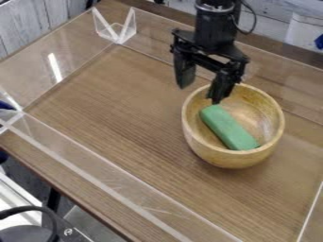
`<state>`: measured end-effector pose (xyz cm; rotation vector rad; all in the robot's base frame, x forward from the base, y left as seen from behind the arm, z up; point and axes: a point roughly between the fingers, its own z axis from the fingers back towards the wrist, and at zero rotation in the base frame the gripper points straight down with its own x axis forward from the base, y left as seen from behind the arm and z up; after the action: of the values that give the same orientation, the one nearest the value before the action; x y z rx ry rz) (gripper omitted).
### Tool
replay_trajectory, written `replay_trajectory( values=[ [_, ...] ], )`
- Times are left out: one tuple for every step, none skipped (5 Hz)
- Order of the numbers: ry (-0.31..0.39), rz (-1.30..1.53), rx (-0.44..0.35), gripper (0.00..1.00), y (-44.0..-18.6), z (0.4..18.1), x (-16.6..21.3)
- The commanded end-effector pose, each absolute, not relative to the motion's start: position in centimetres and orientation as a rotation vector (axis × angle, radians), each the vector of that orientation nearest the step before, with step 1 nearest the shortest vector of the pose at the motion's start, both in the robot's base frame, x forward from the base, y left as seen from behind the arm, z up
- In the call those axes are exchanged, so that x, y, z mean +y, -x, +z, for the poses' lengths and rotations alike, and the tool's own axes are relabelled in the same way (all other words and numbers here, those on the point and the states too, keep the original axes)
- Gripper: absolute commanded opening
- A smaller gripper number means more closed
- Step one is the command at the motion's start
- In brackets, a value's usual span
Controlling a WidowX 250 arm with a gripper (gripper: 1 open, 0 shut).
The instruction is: Remove the green block from inside the brown bowl and put it on the table
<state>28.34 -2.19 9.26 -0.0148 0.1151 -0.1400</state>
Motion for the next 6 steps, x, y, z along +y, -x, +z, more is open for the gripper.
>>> replay_trajectory(
  values=[
    [-0.005,-0.061,0.09,1.0,-29.5,10.7,-2.7],
    [-0.021,0.024,0.125,1.0,-29.8,10.5,-3.0],
    [0.012,0.042,0.13,1.0,-30.1,10.0,-4.3],
    [0.048,0.048,0.135,1.0,-30.3,9.4,-6.2],
    [0.064,0.112,0.166,1.0,-30.2,8.2,-7.1],
    [0.074,0.168,0.198,1.0,-29.9,6.6,-7.2]
  ],
)
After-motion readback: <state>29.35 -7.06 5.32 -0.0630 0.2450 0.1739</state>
